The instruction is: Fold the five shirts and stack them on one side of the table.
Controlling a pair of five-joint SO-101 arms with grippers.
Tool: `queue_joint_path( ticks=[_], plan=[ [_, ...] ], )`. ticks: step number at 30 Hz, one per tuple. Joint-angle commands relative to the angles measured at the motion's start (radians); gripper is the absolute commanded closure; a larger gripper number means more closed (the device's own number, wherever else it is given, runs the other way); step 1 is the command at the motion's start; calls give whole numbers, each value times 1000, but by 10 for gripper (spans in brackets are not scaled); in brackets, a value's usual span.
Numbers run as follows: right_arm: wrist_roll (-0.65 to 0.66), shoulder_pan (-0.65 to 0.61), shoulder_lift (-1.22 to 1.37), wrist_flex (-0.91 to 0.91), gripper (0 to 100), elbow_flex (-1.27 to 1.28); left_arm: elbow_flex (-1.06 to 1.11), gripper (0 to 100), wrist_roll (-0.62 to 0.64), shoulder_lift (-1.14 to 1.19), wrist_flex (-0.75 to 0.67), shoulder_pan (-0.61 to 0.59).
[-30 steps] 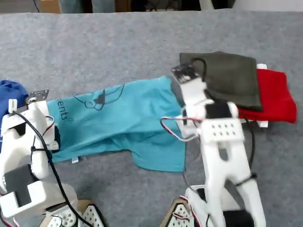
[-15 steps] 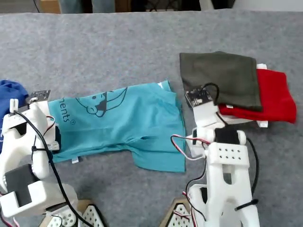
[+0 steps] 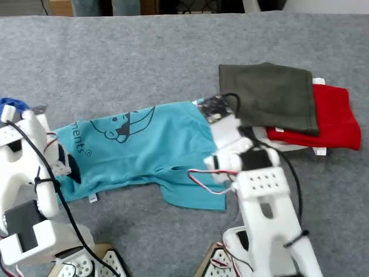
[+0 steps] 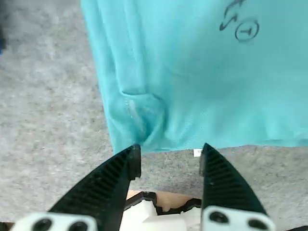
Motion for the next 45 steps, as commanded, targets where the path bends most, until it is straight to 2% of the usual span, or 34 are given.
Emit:
queue_joint_path(
  ticks=[1,5,8,11,14,16,22,25,29,34,38,41,45],
  plan=[
    [-58,-66,156,-35,985,-145,-117,770,15,-31,72,-12],
    [-109,-126,384,-32,985,-329,-208,770,12,-29,153,-12],
    [-138,-183,549,-32,985,-444,-231,770,21,-28,149,-4],
    [-161,-249,676,-31,985,-527,-231,794,95,-28,60,16],
    [-181,-292,762,-29,985,-572,-222,902,173,-18,-57,47],
    [-193,-305,786,-3,985,-581,-231,973,178,18,-117,81],
    [-189,-315,789,83,985,-530,-315,971,187,255,-235,145],
    [-189,-315,780,106,985,-463,-417,970,250,416,-255,154],
    [-193,-328,673,107,985,-326,-585,970,356,603,-226,154],
    [-186,-364,470,78,985,-122,-782,970,374,786,-126,153],
    [-186,-359,412,-35,985,22,-915,970,368,876,-34,154],
    [-153,-338,404,-34,985,16,-1001,971,368,925,17,154],
    [-58,-210,403,91,985,-191,-1073,971,367,948,94,154]
  ],
)
